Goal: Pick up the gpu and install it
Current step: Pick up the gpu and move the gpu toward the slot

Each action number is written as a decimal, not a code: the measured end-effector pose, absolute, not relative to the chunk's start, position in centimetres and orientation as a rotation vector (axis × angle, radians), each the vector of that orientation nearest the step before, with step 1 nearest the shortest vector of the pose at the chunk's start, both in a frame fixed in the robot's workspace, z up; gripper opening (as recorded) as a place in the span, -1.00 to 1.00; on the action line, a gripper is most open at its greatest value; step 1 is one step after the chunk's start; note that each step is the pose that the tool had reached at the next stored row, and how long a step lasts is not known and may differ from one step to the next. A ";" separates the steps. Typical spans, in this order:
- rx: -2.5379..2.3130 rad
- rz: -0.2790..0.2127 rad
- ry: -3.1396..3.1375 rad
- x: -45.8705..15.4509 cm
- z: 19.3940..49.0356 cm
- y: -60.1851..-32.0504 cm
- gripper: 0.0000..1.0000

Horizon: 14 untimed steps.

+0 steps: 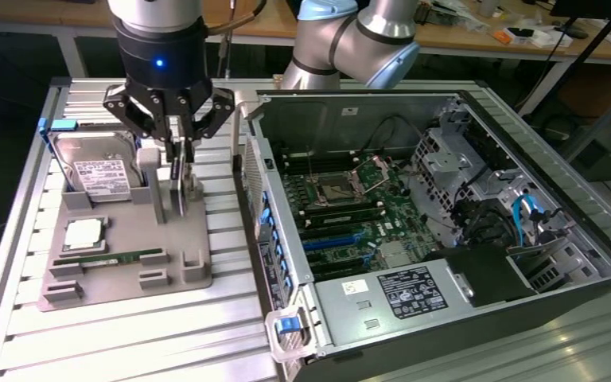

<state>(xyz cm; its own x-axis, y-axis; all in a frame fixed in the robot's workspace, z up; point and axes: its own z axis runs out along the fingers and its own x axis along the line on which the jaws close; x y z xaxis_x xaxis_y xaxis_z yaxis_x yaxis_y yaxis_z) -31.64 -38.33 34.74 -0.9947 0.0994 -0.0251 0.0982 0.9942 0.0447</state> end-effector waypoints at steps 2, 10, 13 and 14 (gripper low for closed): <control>0.154 0.068 3.110 -31.6 35.1 -38.3 -0.47; 0.154 0.068 3.109 -31.6 36.5 -38.0 -0.47; 0.154 0.067 3.109 -31.6 36.9 -37.9 -0.47; 0.154 0.067 3.109 -31.6 37.2 -37.8 -0.47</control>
<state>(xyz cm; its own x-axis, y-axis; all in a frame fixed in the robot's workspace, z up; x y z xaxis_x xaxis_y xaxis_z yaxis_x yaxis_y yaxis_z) -31.64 -37.83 37.24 -0.9947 0.0993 -0.0256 0.0981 0.9942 0.0446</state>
